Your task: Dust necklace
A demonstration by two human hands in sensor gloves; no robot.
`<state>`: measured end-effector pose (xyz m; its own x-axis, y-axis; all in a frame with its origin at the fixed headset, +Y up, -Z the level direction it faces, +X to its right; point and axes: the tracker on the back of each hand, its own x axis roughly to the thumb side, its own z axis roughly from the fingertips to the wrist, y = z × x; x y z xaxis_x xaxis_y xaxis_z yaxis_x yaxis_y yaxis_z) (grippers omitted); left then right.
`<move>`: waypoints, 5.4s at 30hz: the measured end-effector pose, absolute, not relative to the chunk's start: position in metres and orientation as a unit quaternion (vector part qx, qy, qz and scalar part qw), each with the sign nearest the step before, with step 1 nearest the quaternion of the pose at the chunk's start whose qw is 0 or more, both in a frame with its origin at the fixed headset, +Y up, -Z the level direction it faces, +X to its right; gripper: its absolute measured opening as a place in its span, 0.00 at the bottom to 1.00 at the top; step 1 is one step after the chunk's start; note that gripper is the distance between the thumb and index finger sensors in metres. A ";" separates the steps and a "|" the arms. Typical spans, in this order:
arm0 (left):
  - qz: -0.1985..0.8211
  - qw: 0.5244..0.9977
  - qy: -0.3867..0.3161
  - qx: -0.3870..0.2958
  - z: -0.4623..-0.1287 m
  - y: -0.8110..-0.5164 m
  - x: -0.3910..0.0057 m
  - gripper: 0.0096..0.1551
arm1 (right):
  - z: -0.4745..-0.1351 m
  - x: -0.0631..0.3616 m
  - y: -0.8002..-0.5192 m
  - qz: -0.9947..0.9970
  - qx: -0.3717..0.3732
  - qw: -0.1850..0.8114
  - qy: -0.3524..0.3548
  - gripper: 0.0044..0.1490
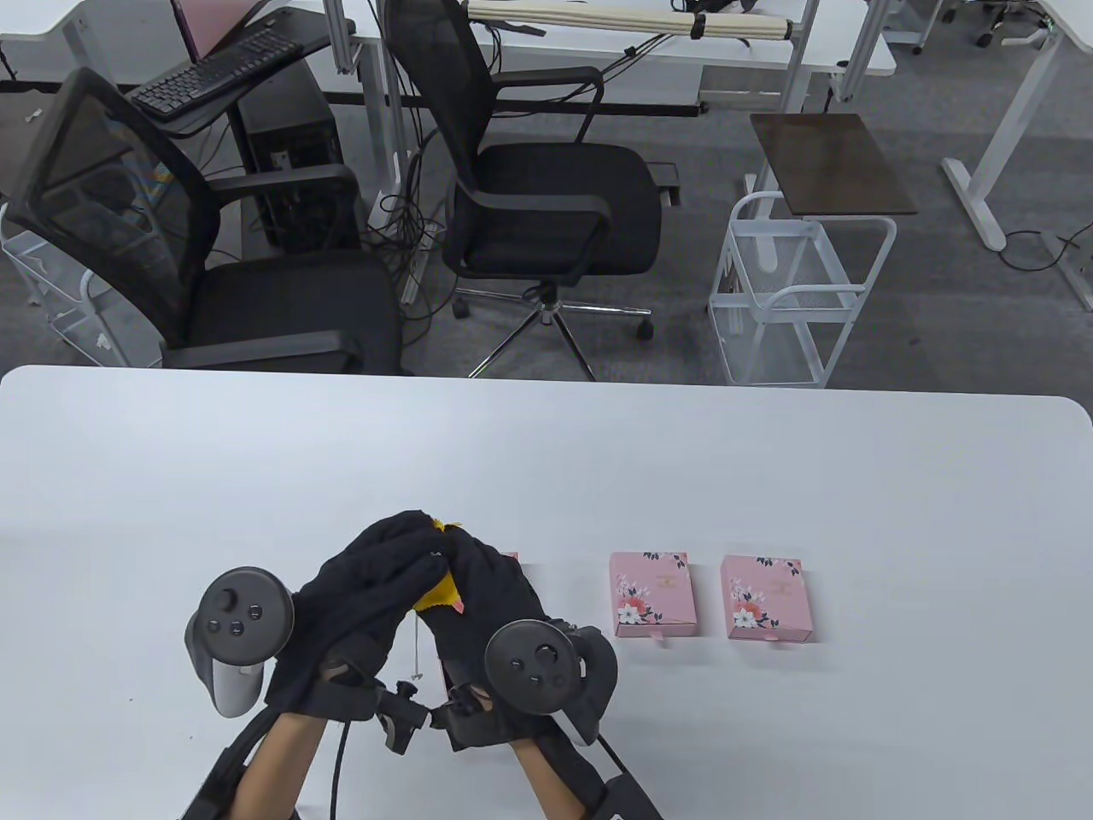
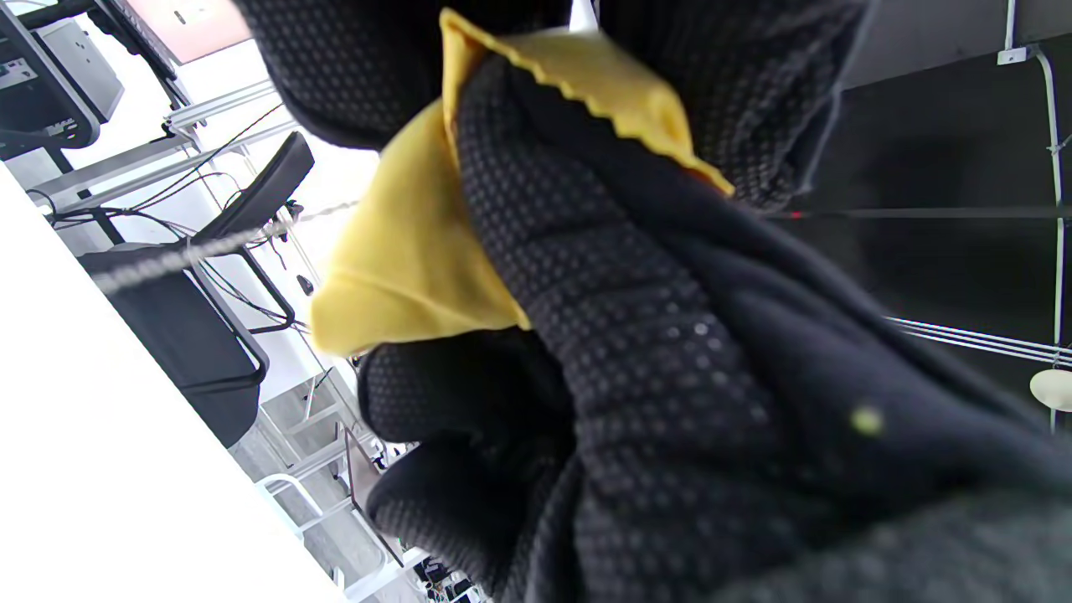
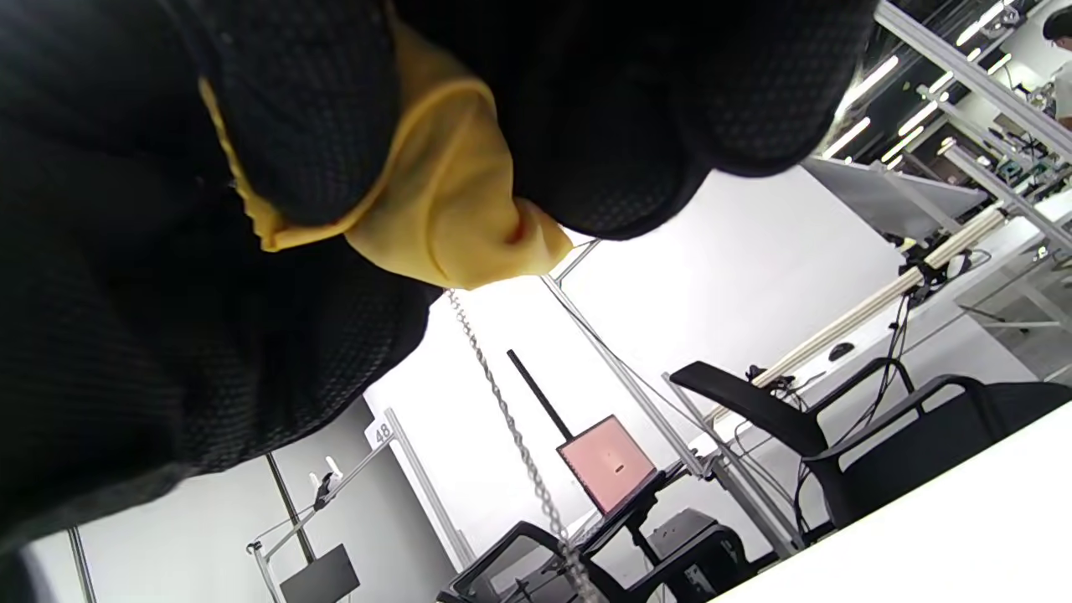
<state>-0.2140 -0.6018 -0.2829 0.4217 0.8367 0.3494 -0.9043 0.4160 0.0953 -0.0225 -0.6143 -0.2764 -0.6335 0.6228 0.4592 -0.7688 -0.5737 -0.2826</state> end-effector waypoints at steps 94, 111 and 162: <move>0.560 0.784 -0.151 0.224 -0.265 -0.573 -0.240 0.18 | -0.295 -0.030 -0.644 0.871 0.219 0.436 -0.063 0.24; 0.562 0.780 -0.150 0.233 -0.265 -0.572 -0.243 0.18 | -0.299 -0.033 -0.655 0.879 0.223 0.419 -0.044 0.24; 0.577 0.747 -0.157 0.292 -0.255 -0.564 -0.258 0.18 | -0.300 -0.056 -0.689 0.920 0.241 0.304 0.053 0.23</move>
